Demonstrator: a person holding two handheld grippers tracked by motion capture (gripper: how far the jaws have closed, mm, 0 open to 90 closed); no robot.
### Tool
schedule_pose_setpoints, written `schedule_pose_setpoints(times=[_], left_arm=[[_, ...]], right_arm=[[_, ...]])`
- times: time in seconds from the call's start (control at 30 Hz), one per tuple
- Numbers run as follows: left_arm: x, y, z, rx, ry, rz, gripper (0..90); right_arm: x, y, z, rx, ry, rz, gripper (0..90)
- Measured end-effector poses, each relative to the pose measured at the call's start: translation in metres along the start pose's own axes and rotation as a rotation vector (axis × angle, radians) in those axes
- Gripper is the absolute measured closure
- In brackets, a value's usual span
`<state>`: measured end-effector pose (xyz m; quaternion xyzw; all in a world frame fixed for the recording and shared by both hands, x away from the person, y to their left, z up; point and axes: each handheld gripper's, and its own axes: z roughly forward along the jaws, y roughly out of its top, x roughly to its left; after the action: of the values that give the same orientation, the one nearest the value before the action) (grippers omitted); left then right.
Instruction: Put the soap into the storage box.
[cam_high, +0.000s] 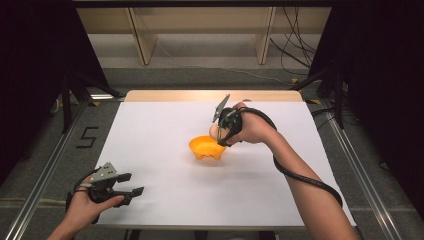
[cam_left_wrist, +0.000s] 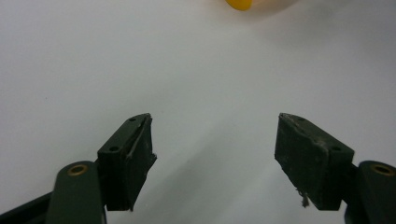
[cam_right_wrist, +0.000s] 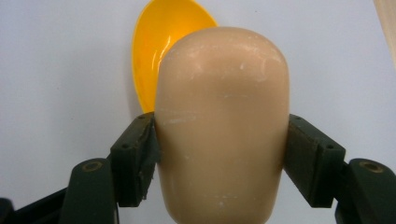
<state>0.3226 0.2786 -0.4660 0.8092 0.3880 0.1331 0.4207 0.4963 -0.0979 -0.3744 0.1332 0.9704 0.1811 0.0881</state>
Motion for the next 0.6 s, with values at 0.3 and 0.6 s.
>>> schedule_pose_setpoints(times=[0.3, 0.6], left_arm=[[-0.0001, 0.0000, 0.0000, -0.001, -0.001, 0.001, 27.6], [-0.0001, 0.0000, -0.0001, -0.001, -0.001, 0.001, 27.6]], right_arm=[[0.0009, 0.0047, 0.0031, 0.005, -0.003, -0.017, 33.6], [0.0018, 0.0098, 0.0062, 0.005, -0.001, -0.028, 33.6]])
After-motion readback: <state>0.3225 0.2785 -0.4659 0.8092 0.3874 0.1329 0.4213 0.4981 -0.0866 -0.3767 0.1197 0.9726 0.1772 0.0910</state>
